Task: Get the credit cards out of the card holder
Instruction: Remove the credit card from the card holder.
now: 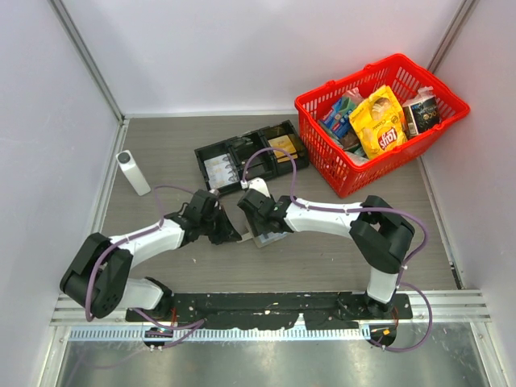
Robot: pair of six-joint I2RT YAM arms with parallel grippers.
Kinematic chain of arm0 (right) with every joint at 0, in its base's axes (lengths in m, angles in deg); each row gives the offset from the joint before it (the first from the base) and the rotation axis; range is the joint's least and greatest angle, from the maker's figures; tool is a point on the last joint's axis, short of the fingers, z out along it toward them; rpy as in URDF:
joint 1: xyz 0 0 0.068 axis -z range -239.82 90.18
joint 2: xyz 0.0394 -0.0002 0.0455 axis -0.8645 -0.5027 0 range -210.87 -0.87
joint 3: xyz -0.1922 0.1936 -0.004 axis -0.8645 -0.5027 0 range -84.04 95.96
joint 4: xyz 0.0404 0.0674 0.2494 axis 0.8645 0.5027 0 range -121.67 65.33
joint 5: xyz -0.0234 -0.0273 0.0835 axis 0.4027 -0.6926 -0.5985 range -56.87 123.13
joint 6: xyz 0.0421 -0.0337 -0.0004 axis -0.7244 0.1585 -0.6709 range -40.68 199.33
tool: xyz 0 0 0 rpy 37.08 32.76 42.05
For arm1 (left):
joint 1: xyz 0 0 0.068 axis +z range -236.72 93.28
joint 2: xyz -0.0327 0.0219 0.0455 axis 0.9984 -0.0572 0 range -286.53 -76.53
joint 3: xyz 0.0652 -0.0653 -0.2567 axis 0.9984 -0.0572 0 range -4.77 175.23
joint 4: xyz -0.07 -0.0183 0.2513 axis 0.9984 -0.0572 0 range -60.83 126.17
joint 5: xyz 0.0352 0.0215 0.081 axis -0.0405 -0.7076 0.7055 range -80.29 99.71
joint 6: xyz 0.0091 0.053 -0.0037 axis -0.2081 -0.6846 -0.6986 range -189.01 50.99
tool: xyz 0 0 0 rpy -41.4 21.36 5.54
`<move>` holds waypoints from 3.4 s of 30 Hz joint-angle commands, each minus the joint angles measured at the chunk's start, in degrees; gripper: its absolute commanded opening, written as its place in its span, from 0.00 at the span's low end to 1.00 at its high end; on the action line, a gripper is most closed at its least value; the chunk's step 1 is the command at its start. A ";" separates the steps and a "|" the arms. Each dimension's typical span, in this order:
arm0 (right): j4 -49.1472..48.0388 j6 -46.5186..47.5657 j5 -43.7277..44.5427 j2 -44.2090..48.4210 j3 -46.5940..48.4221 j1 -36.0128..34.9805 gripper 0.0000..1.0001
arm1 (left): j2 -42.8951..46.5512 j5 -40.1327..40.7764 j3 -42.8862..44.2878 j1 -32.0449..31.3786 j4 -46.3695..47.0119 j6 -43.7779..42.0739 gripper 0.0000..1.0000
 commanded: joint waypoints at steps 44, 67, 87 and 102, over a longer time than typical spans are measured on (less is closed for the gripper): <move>-19.76 -4.48 -19.01 10.65 -11.71 5.86 0.25 | 20.17 16.81 10.10 2.57 -29.23 -10.73 0.41; -26.97 -4.92 -25.61 11.09 -23.67 10.78 0.20 | -1.27 -0.42 5.81 -1.91 5.48 7.20 0.35; -27.24 -5.00 -27.98 13.02 -25.96 12.19 0.21 | -10.85 0.98 1.24 -3.40 14.45 10.72 0.35; -27.76 -5.62 -28.60 12.93 -26.04 12.37 0.20 | -12.35 -1.56 -3.16 -3.58 24.03 13.71 0.32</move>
